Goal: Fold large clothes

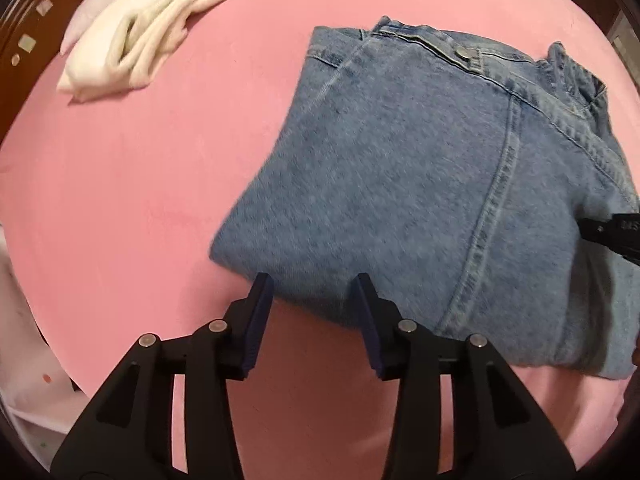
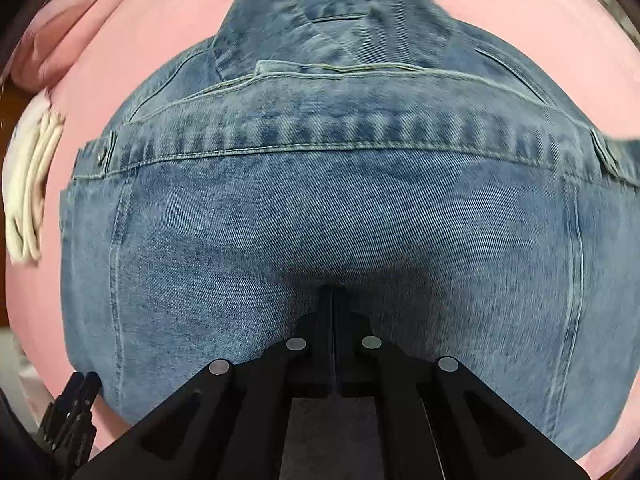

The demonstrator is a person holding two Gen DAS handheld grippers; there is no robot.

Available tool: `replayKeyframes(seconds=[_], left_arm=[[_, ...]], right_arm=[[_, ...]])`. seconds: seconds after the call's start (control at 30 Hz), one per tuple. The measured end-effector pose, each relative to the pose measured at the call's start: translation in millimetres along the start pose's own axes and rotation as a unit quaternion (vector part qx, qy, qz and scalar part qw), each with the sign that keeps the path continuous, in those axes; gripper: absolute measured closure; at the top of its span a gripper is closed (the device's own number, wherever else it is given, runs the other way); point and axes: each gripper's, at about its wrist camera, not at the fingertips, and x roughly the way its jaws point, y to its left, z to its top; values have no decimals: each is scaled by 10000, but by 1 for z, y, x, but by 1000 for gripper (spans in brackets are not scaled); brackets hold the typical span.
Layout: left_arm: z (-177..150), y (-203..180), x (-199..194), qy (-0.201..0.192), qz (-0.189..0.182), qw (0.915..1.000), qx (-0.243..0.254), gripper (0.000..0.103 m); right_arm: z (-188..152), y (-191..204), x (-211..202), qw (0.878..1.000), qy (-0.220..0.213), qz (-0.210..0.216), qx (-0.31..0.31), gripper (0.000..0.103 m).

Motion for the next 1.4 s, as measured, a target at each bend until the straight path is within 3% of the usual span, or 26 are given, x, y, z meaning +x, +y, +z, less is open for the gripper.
replayKeyframes(seconds=[0.2,0.33,0.4,0.47,0.57,0.67,0.83,0.97,1.1,1.2,1.3,1.4], left_arm=[[-17,18,-9,65,-637,9951,-759,63],[-30,35,-12,86,-1014,9863,-1300,45],[-36,44,-12,85,-1206,9811,-1509,43],[-41,47,-12,73,-1338,9782,-1588,39],[-39,56,-8,58,-1527,9734,-1708,33],[-40,65,-6,-70,-1940,9595,-2042,26],[-28,78,5,-264,-2577,9307,-2582,24],[-8,77,26,-438,-2745,9197,-2774,24],[1,66,42,-446,-2620,9217,-2824,21],[1,54,43,-594,-2404,9339,-2577,21],[7,47,52,-426,-2259,9441,-2361,15],[13,50,56,-236,-2337,9386,-2528,10]], right_arm=[[-6,11,-6,9997,-45,-3,-220,103],[-16,24,-15,9998,-59,0,-214,103],[-21,20,-20,9994,-93,-10,-341,103],[-49,-21,-48,9991,-127,4,-414,102],[-61,-25,-41,9988,-177,11,-466,102],[-71,-26,-41,9984,-202,-10,-521,102],[-77,-24,-40,9982,-205,-18,-563,102],[-70,-34,-29,9979,-172,-7,-619,102],[-71,-40,-33,9982,-169,-29,-579,102],[-71,-47,-35,9991,-134,-38,-406,102],[-70,-52,-38,9994,-109,-55,-335,102],[-72,-59,-43,9994,-159,39,-296,102]])
